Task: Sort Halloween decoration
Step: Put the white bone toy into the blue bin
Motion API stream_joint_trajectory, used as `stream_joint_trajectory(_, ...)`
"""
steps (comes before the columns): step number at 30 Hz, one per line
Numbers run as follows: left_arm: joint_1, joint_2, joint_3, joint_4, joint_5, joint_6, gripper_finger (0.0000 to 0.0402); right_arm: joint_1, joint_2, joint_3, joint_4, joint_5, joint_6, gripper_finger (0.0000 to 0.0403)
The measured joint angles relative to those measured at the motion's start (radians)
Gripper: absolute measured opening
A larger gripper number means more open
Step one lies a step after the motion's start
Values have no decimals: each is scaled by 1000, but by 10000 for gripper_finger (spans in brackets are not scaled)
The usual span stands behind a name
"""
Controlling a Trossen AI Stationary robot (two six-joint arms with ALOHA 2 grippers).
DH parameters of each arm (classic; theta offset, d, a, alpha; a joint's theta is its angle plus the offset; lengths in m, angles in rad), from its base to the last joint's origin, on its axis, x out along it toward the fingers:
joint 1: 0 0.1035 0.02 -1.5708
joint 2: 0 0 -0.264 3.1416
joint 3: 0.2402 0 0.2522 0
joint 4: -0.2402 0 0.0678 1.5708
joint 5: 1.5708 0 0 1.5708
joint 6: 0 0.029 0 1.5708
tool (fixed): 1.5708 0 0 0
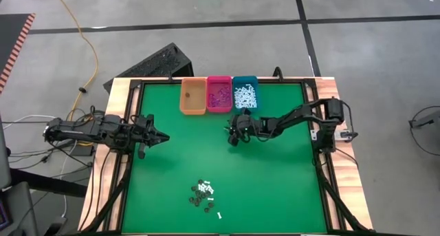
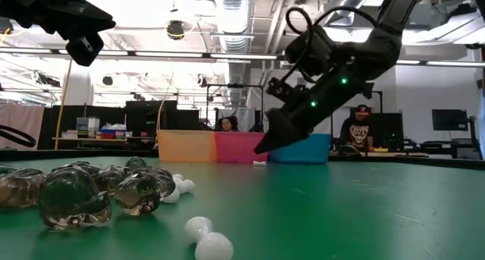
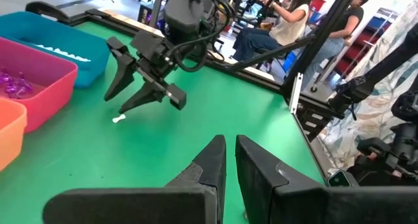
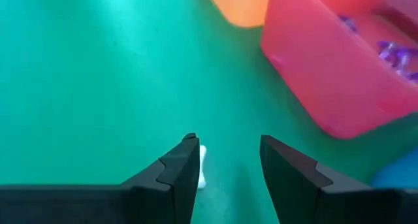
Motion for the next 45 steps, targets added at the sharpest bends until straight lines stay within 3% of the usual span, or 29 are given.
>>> stream_joint_trajectory(13,0,6,0,-21,-18,-7,25,11,181,18,77,23,106,179)
stream_joint_trajectory(16,0,6,0,-25,-17,-17,25,15,207,19,70,29,143,147)
stream_joint_trajectory(24,0,6,0,-30,-11,-36,25,40,209,19,61,27,168,18)
stream_joint_trajectory(31,0,6,0,-30,-10,-54,25,69,211,63,54,16,186,20)
stream_joint_trajectory(37,0,6,0,-30,-9,-55,25,60,108,74,-1,10,144,18)
stream_joint_trajectory(45,0,6,0,-40,-9,-61,25,-44,-194,78,-175,48,28,18)
